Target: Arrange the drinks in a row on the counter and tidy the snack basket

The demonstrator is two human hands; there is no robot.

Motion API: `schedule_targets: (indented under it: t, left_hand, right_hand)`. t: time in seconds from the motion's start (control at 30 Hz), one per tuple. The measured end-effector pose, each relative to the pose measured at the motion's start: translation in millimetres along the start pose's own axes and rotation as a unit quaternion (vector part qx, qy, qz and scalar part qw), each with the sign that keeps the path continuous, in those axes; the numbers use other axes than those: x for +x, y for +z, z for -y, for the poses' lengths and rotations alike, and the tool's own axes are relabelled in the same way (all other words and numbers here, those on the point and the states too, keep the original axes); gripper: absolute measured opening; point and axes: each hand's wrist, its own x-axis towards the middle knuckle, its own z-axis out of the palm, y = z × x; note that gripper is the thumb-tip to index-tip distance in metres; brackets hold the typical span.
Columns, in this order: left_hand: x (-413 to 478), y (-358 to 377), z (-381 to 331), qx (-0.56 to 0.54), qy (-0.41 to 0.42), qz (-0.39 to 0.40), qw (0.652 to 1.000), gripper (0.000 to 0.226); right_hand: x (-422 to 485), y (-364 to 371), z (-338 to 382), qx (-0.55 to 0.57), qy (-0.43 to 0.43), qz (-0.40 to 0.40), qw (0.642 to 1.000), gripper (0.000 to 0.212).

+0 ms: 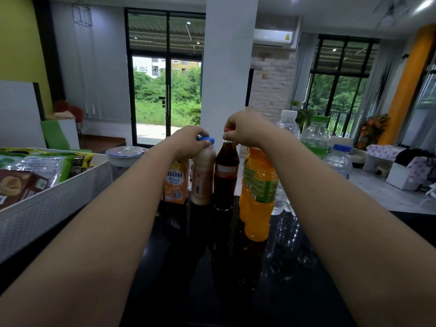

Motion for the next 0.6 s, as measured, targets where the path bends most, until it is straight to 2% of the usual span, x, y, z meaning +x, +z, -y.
schedule_targets:
  t: [0.13, 0.47, 0.6]
  left_hand:
    - [-2.7, -4.0, 1.6, -0.019, 0.008, 0.02, 1.0, 0.038]
    - [-7.3, 8.7, 11.7, -0.066, 0.009, -0.016, 0.998, 0.046]
    - [-9.6, 9.7, 7.8, -0.028, 0.006, -0.026, 0.999, 0.053]
  right_hand:
    - [-0.8, -0.1, 0.3, 0.001, 0.005, -0.003, 1.0, 0.031]
    - [1.9, 7.2, 1.2, -0.019, 0.025, -0.015, 0.999, 0.03]
    - [-3.9, 10.6, 3.2, -0.043, 0.026, -0.04, 0.998, 0.036]
